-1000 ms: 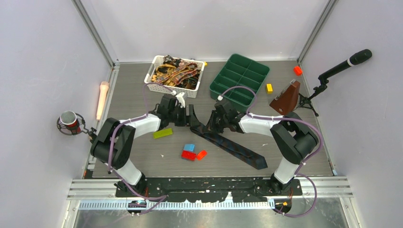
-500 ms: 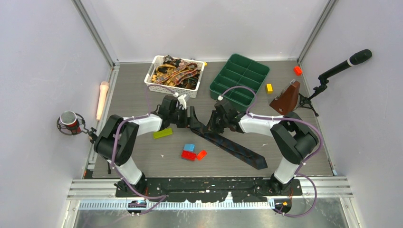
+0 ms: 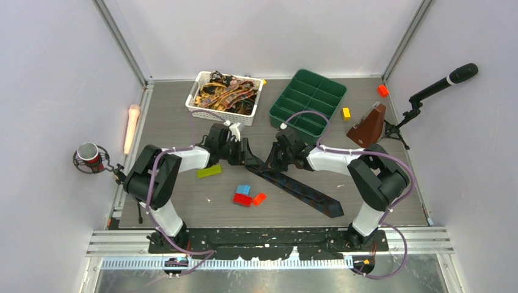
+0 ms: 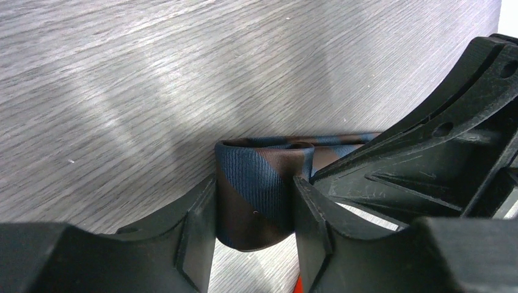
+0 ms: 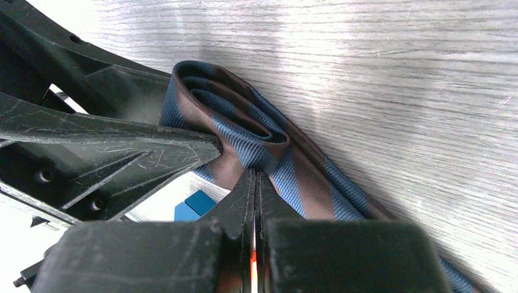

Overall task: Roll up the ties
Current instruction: Roll the tie at the center of the board.

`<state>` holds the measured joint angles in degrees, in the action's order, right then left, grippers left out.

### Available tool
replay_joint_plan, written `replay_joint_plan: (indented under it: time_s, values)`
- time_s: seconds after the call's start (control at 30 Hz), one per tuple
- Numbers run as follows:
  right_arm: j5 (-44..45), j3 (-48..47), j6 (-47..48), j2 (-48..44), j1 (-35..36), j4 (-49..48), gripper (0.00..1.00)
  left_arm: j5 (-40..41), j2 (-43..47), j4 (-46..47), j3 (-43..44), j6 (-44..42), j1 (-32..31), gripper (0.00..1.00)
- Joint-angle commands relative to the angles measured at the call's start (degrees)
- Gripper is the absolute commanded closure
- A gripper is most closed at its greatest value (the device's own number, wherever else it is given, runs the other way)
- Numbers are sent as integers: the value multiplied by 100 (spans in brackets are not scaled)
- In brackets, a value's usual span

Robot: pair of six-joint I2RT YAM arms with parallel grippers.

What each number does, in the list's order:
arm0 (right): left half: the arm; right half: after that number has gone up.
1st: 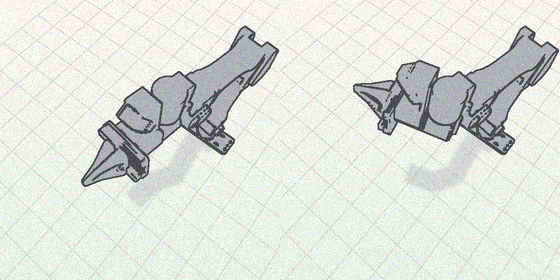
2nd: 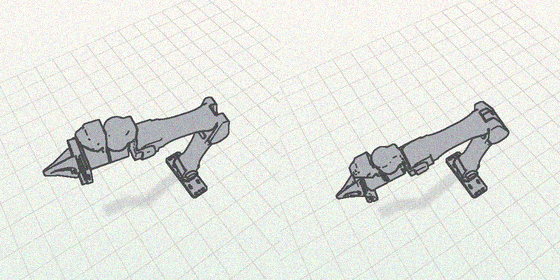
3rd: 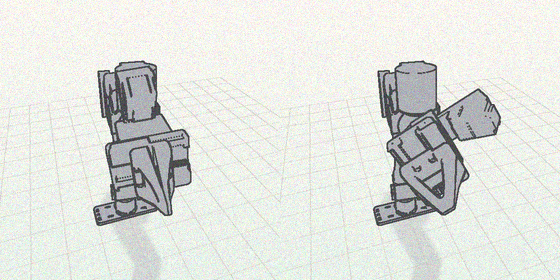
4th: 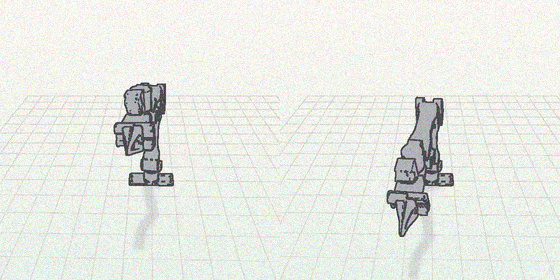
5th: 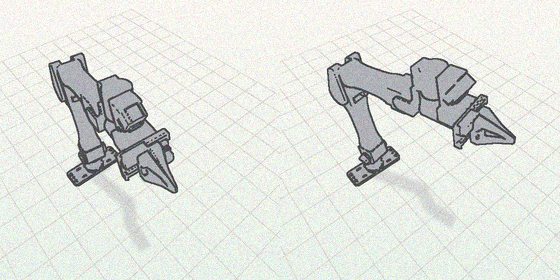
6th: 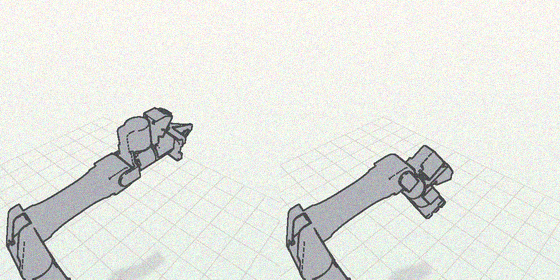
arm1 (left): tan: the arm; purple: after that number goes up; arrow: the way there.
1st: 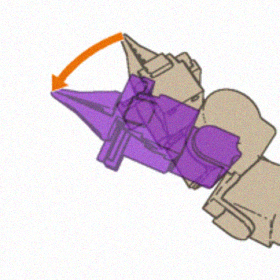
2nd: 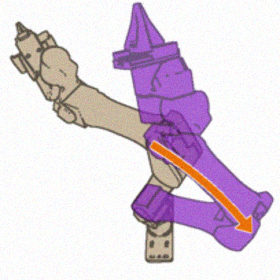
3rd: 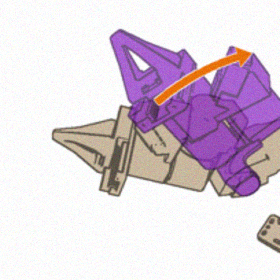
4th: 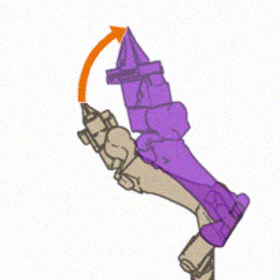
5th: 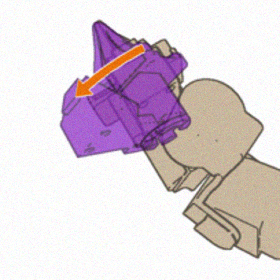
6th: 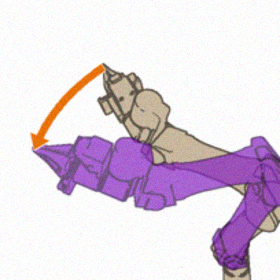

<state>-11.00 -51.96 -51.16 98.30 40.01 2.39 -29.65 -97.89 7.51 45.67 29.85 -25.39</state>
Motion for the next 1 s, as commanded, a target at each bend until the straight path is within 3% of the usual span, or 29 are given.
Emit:
replay_joint_plan:
  time_s: [0.0, 0.3, 0.67, 0.97]
  values:
    - [167, -67, 80, -63, 24, 39, 100, -107, -27, 57, 99, -46, -28, 55]
    - [545, 95, 208, -659, 25, 54, 100, 317, 448, -417, 179, -357, -116, 57]
    - [1573, 359, 439, -1539, 24, 350, 100, 1885, 812, -1276, 512, -981, -559, 57]
    - [1716, 345, 472, -1613, 20, 504, 100, 2916, 819, -1712, 797, -1383, -897, 57]
